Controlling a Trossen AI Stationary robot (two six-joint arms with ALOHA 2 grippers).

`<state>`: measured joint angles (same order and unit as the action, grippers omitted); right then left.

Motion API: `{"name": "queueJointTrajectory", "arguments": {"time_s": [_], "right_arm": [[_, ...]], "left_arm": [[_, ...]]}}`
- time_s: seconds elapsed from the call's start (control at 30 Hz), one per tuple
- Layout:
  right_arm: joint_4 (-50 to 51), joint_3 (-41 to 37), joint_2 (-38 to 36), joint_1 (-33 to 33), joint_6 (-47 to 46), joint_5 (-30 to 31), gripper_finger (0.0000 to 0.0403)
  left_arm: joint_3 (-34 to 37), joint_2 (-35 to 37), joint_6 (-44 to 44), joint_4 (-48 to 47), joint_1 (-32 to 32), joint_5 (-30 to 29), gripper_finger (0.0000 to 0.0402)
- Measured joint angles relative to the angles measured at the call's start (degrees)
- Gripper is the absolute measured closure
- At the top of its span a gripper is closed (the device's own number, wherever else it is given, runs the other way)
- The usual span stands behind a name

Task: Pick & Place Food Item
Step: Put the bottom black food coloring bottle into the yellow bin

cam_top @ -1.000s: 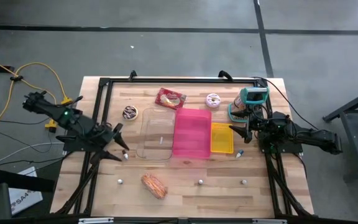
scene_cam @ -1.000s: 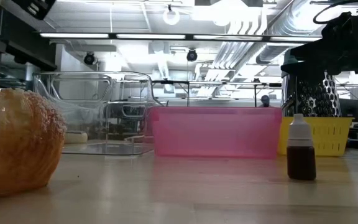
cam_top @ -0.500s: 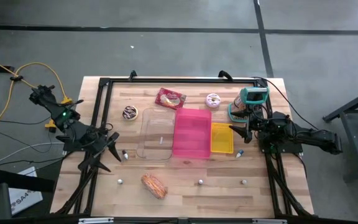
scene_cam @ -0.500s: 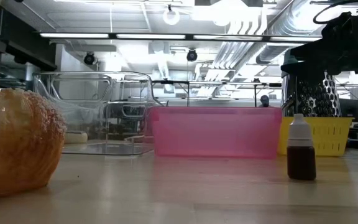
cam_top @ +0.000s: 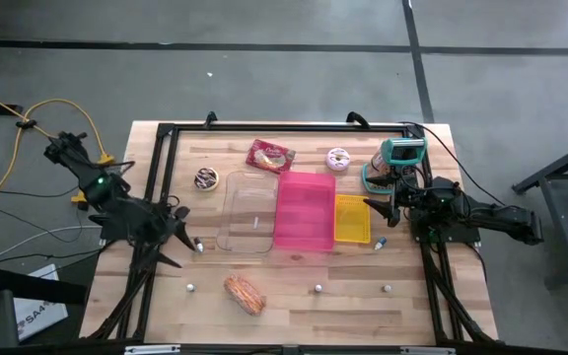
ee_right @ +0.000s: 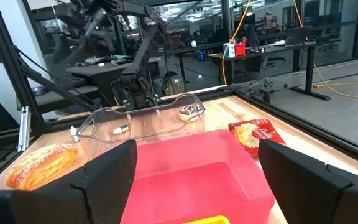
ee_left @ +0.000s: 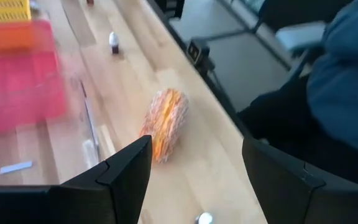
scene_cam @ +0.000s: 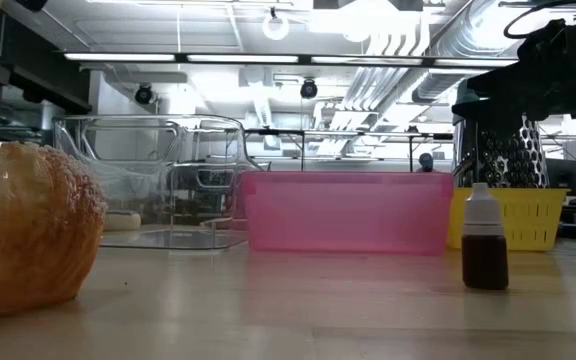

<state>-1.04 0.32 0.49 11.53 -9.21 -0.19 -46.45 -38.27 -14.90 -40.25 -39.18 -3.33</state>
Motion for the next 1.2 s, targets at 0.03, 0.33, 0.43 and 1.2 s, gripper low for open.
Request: {"name": "queueJointTrajectory", "arguments": {"time_s": [0.03, 0.33, 0.43, 1.2], "right_arm": [[0.0, 0.0, 0.0, 0.0, 0.02, -0.02, 0.0078], [0.0, 0.0, 0.0, 0.0, 0.0, 0.0, 0.0078], [0.0, 0.0, 0.0, 0.0, 0.0, -0.02, 0.0078], [0.0, 0.0, 0.0, 0.02, 0.02, 0.0, 0.0078]], "left_arm": [[-0.83, -1.53, 0.28, -0.58, 0.0, 0.02, 0.0156], [-8.6, -15.11, 0.96, -10.33, -0.13, 5.97, 0.0156], [-10.64, -18.11, 0.98, -14.28, -0.15, 7.65, 0.0156], [-13.58, -23.41, 0.42, -27.56, -0.13, 4.98, 0.0156]]}}
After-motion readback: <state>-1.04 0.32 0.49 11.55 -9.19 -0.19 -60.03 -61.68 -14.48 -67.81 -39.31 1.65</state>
